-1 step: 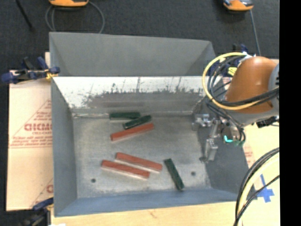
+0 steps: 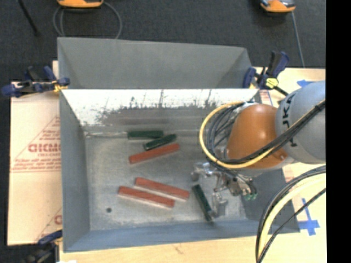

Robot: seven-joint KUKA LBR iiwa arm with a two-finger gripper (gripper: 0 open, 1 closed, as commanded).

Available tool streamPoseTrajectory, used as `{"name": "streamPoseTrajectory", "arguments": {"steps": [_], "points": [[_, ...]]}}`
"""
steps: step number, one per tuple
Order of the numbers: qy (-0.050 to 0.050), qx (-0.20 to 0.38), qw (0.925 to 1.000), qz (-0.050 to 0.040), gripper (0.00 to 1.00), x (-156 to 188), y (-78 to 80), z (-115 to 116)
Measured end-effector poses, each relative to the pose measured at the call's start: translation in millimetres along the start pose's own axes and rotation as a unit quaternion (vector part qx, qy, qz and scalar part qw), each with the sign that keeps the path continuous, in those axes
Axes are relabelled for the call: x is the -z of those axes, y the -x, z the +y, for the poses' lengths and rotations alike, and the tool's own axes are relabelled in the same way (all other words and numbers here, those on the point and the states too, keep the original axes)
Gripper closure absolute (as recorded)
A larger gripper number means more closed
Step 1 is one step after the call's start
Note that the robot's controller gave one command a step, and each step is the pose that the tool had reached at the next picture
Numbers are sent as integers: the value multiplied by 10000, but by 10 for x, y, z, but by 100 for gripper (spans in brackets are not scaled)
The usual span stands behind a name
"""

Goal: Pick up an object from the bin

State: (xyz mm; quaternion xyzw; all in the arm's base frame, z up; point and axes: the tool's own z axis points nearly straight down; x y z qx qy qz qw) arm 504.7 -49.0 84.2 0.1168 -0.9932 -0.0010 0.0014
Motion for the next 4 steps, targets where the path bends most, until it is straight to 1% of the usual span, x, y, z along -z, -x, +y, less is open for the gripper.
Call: {"name": "streamPoseTrajectory", "arguments": {"steps": [1,2,3,4], "points": [[0,273,9996,-12,0,-140,173,568],[-8,261,9997,-10,100,-123,169,537],[-18,268,9996,-32,0,-131,175,529],[-17,279,9996,10,100,-128,158,526]]}}
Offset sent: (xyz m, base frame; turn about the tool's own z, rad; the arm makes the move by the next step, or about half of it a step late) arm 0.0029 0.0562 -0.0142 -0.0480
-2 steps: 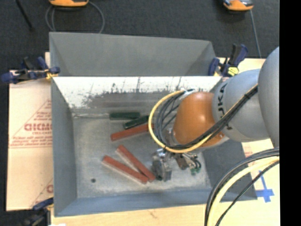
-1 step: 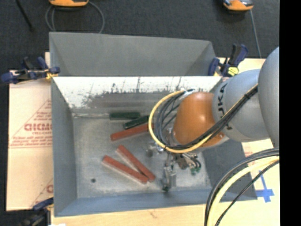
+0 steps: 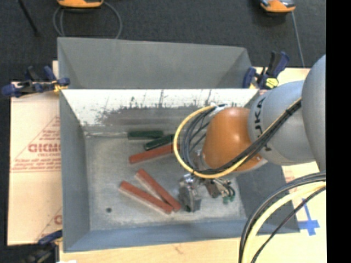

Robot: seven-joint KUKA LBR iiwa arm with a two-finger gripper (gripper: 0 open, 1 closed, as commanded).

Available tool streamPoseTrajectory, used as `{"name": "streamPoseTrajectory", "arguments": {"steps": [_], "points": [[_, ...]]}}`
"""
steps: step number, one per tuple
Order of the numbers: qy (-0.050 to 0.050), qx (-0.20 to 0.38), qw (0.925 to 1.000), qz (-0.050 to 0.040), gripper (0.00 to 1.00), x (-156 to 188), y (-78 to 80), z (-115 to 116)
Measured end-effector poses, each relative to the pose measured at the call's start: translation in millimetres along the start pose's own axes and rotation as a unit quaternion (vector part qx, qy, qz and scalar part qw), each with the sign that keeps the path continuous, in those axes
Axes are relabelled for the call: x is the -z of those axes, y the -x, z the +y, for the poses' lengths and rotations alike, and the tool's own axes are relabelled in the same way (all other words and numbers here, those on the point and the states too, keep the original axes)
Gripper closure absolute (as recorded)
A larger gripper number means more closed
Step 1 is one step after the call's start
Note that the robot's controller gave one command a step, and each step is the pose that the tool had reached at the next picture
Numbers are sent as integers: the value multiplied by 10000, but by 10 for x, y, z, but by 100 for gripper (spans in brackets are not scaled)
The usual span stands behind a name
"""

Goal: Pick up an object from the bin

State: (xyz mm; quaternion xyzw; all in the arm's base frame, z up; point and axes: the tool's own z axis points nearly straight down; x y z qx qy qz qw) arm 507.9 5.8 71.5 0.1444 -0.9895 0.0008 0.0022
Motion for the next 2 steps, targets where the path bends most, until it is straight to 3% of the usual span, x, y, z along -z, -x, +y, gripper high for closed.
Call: {"name": "streamPoseTrajectory", "arguments": {"steps": [1,2], "points": [[-5,8,10000,-37,0,-4,15,2],[13,-299,9995,-49,0,-9,208,361]]}}
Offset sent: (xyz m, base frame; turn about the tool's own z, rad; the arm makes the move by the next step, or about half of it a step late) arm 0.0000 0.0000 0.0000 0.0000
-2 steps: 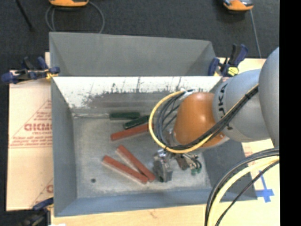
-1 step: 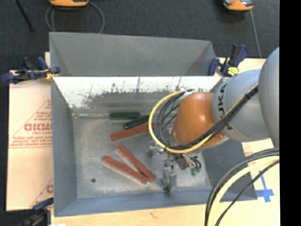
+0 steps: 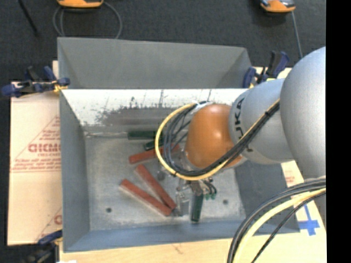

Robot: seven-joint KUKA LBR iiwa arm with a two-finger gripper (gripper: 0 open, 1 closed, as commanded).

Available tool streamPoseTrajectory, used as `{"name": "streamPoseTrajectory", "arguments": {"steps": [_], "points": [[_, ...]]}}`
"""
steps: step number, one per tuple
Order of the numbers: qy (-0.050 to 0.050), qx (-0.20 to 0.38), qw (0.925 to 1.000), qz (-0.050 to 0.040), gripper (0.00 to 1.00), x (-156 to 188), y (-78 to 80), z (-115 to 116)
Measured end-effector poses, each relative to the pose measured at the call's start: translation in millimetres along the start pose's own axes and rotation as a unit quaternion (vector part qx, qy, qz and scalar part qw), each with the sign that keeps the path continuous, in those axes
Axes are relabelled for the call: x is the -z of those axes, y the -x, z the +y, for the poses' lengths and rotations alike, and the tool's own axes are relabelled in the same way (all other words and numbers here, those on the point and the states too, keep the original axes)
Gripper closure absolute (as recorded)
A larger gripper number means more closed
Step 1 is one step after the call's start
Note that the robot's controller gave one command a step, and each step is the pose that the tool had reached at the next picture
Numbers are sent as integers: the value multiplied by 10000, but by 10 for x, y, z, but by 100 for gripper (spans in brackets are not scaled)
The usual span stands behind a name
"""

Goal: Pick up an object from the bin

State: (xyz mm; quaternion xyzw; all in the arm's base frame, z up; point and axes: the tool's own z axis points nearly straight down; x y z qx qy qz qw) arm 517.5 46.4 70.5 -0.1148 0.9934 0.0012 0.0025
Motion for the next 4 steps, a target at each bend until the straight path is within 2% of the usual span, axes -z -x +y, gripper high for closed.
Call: {"name": "streamPoseTrajectory", "arguments": {"steps": [1,2,3,4], "points": [[-32,872,9962,-26,0,991,120,-470],[0,2034,9791,43,0,-26,-174,-667],[-12,2046,9788,17,100,0,-154,-666],[-7,2178,9760,41,100,-3,-332,-1067]]}}
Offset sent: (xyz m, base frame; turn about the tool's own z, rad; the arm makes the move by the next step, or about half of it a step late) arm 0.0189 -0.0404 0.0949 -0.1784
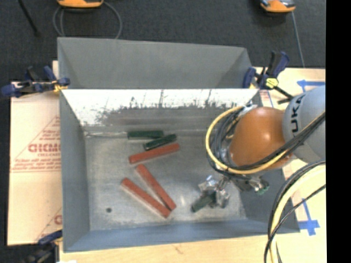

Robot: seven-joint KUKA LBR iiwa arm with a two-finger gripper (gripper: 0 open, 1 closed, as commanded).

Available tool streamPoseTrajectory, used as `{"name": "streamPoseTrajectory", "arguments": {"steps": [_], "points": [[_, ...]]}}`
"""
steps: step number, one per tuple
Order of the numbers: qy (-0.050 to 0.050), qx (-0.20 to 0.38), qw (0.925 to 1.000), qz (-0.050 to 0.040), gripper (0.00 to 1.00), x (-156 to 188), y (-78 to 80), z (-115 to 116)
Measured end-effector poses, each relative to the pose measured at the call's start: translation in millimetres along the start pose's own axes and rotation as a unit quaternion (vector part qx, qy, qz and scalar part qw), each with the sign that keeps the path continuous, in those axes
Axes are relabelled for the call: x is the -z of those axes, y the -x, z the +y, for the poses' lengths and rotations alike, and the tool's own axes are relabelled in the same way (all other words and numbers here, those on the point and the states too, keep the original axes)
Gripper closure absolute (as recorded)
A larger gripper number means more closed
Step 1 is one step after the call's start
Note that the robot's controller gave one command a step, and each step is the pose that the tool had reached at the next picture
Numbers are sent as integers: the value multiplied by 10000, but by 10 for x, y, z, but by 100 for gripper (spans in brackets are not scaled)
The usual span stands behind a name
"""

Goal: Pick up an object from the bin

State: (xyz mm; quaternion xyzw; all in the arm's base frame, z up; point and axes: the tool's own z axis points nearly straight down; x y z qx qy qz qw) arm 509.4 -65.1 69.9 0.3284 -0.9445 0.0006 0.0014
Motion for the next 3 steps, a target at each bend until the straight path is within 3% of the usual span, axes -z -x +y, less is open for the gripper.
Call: {"name": "streamPoseTrajectory", "arguments": {"steps": [1,2,3], "points": [[3,15,10000,-4,0,1,13,12],[0,22,10000,-8,100,4,17,12],[-36,1810,9835,-42,100,1803,-30,102]]}}
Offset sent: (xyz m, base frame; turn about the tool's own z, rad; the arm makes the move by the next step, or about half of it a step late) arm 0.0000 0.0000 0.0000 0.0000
